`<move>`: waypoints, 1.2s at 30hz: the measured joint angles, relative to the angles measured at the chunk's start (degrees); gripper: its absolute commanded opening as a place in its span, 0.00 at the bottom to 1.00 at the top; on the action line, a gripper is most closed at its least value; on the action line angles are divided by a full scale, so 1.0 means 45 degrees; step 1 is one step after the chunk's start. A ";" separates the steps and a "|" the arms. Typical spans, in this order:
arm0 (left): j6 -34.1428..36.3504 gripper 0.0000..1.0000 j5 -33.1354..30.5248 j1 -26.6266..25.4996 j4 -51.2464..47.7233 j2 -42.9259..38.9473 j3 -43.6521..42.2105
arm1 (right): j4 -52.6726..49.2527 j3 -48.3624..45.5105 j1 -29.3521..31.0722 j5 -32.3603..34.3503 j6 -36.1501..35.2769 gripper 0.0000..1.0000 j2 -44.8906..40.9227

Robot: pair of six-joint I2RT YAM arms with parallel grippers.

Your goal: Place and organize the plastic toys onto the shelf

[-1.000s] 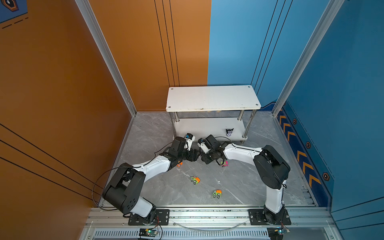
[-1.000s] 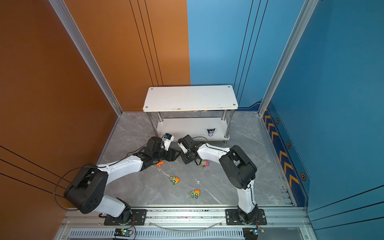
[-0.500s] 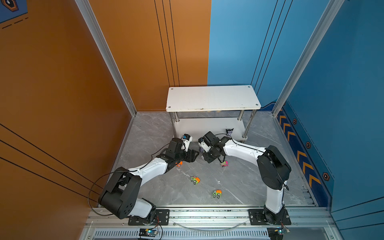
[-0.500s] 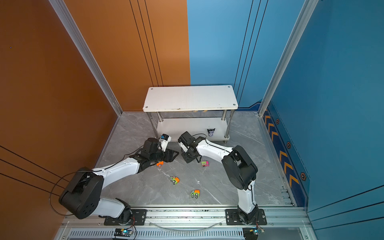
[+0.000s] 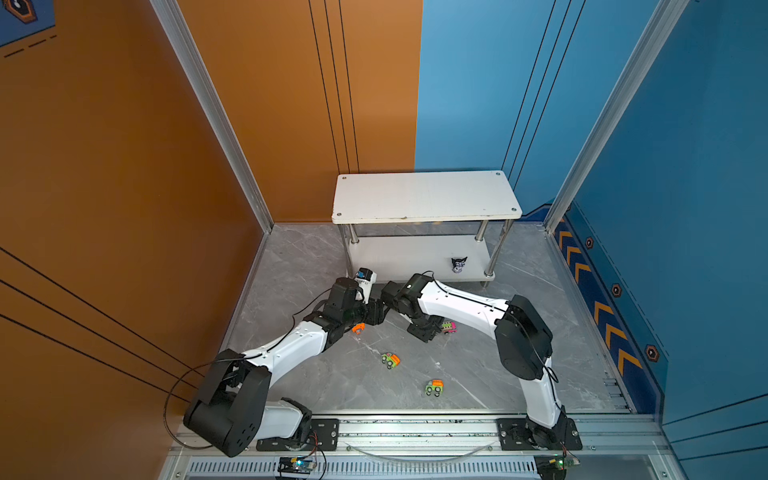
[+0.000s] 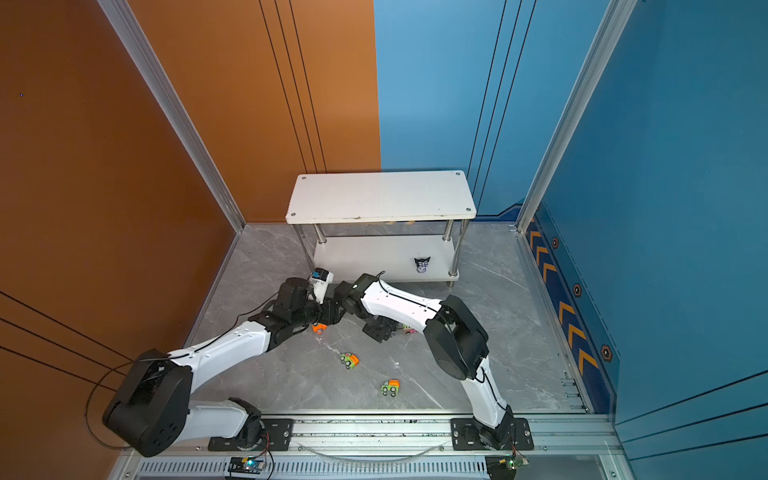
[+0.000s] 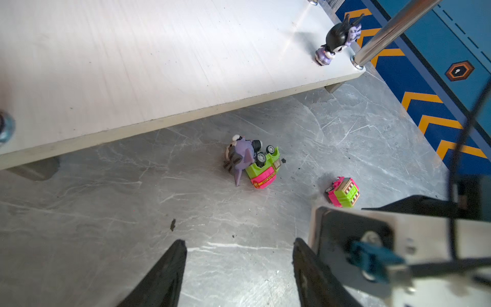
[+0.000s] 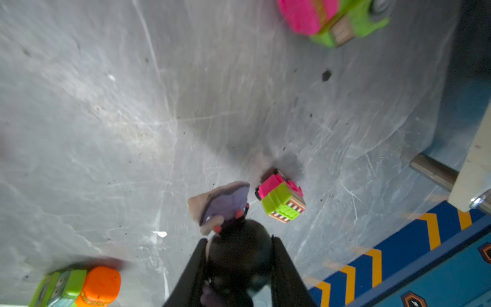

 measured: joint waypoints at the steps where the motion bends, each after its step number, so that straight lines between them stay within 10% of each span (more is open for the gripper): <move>1: 0.0000 0.66 -0.0049 0.0024 0.0005 -0.0112 -0.0029 | -0.0233 0.0068 0.0092 0.0010 -0.0005 0.02 0.0151; 21: -0.0393 0.68 -0.1549 0.1010 -0.0369 -0.2137 -0.0991 | -0.1637 0.0155 0.0612 -0.0131 -0.0238 0.14 0.1447; 28: -0.0442 0.69 -0.1549 0.1044 -0.0364 -0.2137 -0.1001 | -0.1715 0.0180 0.0680 -0.0121 -0.0291 0.46 0.1462; 36: -0.0500 0.69 -0.1530 0.1122 -0.0355 -0.2025 -0.1001 | -0.1438 0.0311 0.0753 -0.0039 -0.0335 0.54 0.1443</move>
